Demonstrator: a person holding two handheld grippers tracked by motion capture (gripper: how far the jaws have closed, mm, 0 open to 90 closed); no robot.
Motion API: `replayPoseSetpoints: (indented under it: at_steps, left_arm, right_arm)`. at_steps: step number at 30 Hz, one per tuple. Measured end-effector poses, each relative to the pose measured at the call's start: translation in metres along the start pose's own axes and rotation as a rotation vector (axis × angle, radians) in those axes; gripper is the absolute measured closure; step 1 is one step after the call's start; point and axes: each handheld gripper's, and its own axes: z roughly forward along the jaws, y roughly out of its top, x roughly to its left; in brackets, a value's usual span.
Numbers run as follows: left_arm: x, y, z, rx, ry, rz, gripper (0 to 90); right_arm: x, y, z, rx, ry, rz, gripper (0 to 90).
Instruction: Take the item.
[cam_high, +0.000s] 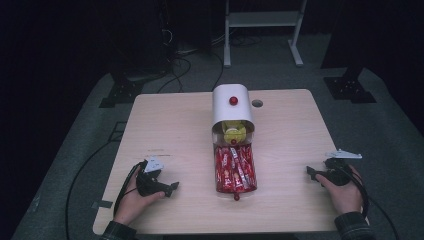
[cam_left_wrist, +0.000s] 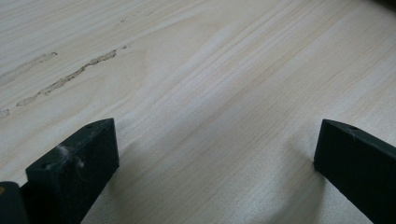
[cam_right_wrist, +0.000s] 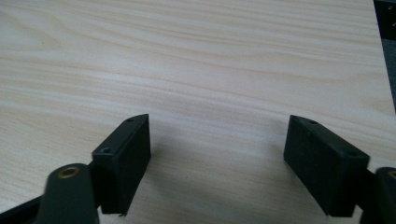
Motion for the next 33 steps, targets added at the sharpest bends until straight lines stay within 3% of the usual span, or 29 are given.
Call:
replayPoseSetpoints:
  at_steps: [5,33]
  left_arm:
    - [0.0,0.0,0.0,0.0,0.0,0.0,0.0]
    - [0.0,0.0,0.0,0.004,0.0,0.005,0.0]
  right_arm:
    - [0.002,0.004,-0.005,-0.007,0.025,-0.009,29.2]
    - [0.033,0.028,-0.022,-0.056,0.177,-0.091,33.9]
